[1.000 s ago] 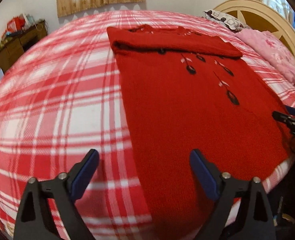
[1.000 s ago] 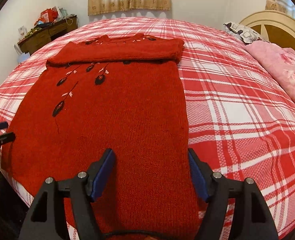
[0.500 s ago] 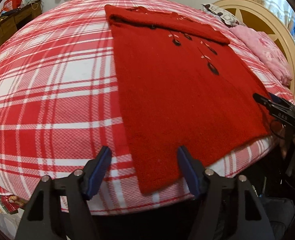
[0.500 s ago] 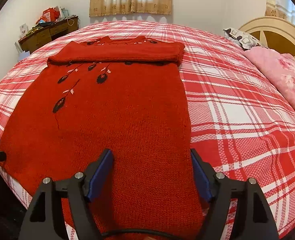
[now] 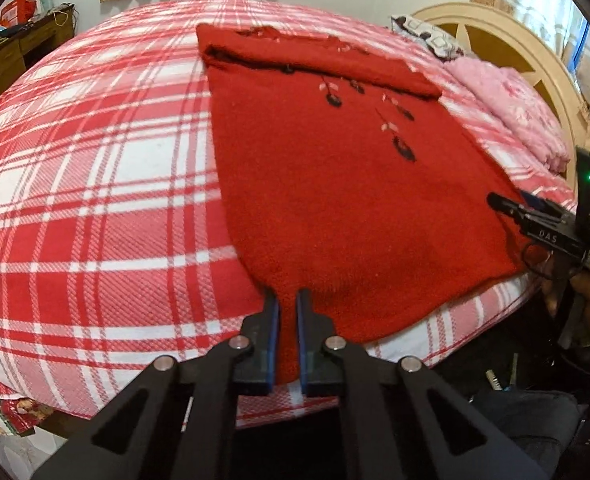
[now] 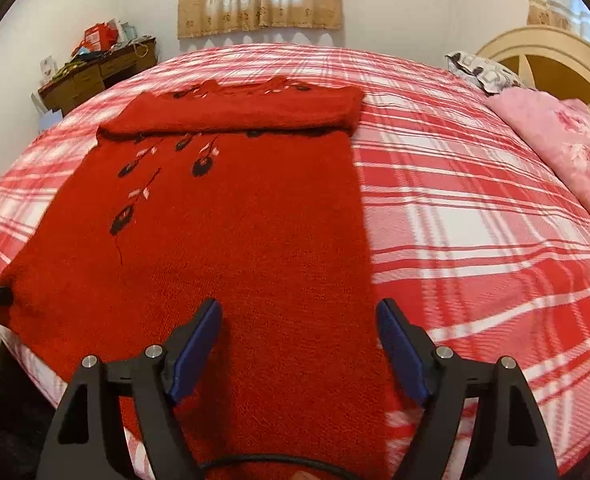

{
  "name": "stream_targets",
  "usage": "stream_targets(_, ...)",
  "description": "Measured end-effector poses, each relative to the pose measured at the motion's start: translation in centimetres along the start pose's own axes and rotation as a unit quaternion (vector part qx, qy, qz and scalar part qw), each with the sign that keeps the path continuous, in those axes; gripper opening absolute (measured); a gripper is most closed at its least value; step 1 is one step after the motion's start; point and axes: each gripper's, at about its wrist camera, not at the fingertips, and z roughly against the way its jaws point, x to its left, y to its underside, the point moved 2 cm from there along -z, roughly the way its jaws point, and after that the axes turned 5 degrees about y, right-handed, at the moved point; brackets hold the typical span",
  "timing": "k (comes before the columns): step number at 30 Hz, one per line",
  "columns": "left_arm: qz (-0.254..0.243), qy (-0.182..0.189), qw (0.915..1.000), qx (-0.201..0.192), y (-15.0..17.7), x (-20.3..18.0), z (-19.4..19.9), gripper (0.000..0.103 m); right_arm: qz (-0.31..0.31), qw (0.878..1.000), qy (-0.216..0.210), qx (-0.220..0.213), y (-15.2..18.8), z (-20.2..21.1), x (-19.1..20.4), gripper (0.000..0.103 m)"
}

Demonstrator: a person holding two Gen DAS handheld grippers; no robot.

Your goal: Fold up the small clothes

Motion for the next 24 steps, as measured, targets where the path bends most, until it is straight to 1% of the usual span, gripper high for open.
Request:
stream_targets(3,0.004,0.010,0.9998,-0.014,-0.6,0.5,1.2,0.008,-0.030,0.999,0.001,-0.015,0.3,2.4,-2.4,0.080)
stream_targets(6,0.004,0.020,0.9996,-0.018,-0.8,0.6,1.6,0.008,-0.065,0.998,-0.004,0.000,1.9,3.6,-4.6,0.080)
stream_targets(9,0.006,0.026,0.9995,-0.015,-0.6,0.7,1.4,0.008,-0.087,0.995,-0.032,0.023,4.2,4.0,-5.2,0.077)
stream_targets(11,0.009,0.029,0.9995,-0.009,-0.4,0.8,0.9,0.008,-0.088,0.995,-0.042,0.026,5.0,4.1,-5.1,0.064)
stream_targets(12,0.011,0.030,0.9995,-0.007,-0.4,0.7,0.9,0.008,-0.086,0.995,-0.045,0.025,5.3,4.2,-5.0,0.061)
stream_targets(13,0.014,0.031,0.9994,-0.003,-0.2,0.7,0.7,0.008,-0.087,0.994,-0.054,0.027,5.3,4.2,-5.0,0.055)
stream_targets(14,0.015,0.031,0.9994,-0.002,-0.2,0.7,0.8,0.008,-0.092,0.993,-0.071,0.032,5.3,4.2,-5.0,0.047)
stream_targets(16,0.012,0.028,0.9995,-0.004,-0.1,0.5,0.9,0.008,-0.103,0.989,-0.098,0.035,5.3,4.3,-5.0,0.040)
stream_targets(19,0.011,0.026,0.9996,-0.009,-0.1,0.5,1.3,0.008,-0.102,0.987,-0.115,0.043,5.6,4.2,-4.5,0.039)
stream_targets(21,0.010,0.027,0.9995,-0.013,-0.2,0.6,1.6,0.008,-0.103,0.987,-0.115,0.055,5.9,3.6,-4.3,0.038)
stream_targets(22,0.011,0.027,0.9995,-0.015,-0.2,0.8,1.7,0.008,-0.101,0.986,-0.117,0.056,6.0,3.5,-4.1,0.032)
stream_targets(23,0.012,0.028,0.9994,-0.016,-0.2,0.9,1.8,0.008,-0.099,0.986,-0.118,0.056,6.0,3.5,-4.0,0.015)
stream_targets(24,0.013,0.030,0.9993,-0.017,-0.3,1.0,1.8,0.008,-0.100,0.987,-0.117,0.051,6.0,3.7,-3.9,0.008)
